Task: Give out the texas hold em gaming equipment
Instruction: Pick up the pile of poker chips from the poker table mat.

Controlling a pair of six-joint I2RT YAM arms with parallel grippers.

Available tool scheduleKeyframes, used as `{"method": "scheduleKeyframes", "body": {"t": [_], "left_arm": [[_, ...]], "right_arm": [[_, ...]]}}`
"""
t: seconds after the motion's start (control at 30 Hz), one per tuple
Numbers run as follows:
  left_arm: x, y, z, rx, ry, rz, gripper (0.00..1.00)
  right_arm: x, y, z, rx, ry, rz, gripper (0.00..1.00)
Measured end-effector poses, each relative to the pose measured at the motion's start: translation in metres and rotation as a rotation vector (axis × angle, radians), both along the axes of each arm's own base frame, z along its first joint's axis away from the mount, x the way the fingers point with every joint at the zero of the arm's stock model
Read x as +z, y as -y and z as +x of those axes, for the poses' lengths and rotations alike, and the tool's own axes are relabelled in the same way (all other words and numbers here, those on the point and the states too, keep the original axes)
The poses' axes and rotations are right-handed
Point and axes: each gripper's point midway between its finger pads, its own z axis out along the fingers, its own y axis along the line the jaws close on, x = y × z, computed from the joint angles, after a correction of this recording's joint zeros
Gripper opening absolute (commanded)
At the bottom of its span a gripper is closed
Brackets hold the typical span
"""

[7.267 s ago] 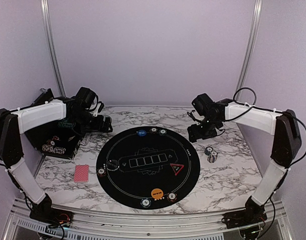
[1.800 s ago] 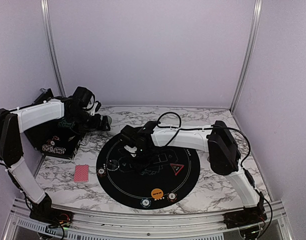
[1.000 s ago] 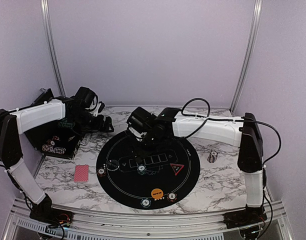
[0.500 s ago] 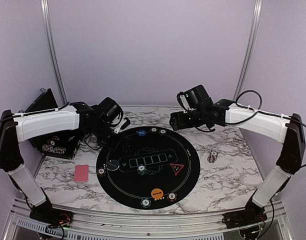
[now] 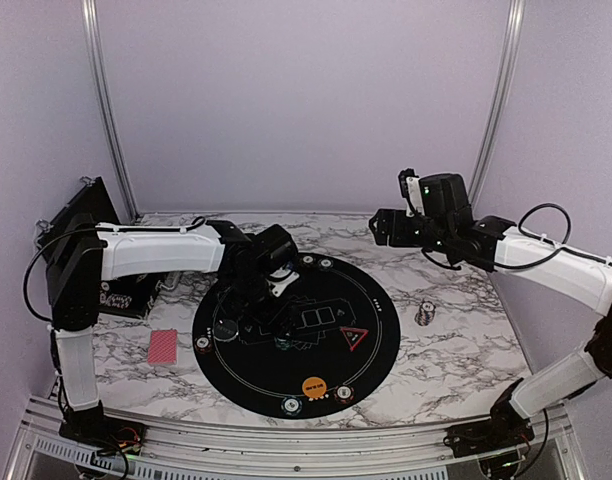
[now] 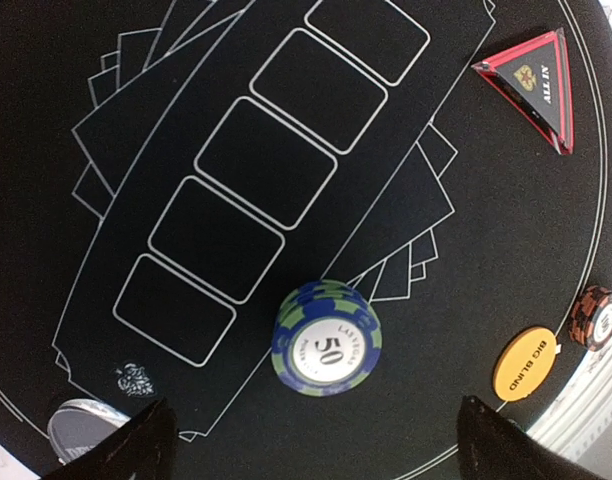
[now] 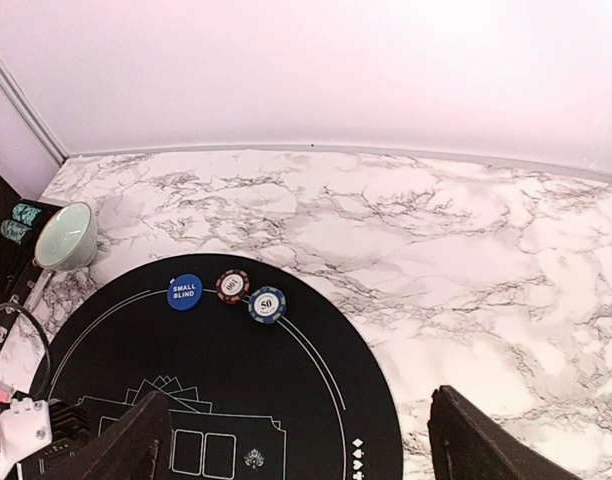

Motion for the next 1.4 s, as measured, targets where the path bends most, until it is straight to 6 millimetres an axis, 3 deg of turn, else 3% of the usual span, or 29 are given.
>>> {"method": "scheduleKeyframes", "body": {"t": [0.43,0.83,1.4], "left_arm": [[-0.027,0.021,-0.009,-0.086,-0.046,0.057,0.92],[-0.050,0.017,-0.012,-0.121,-0.037,0.138,0.80],[-0.051,0.016,-0.007,-0.145,0.021,0.195,0.64]], "right_arm": [[0.018,0.015,-0.007,-0.054,0.075,0.047,0.85],[0.020,0.016,-0.006,-0.063,0.082,0.056,0.85],[0.016,0.016,-0.006,-0.070,0.071,0.067,0.85]]}}
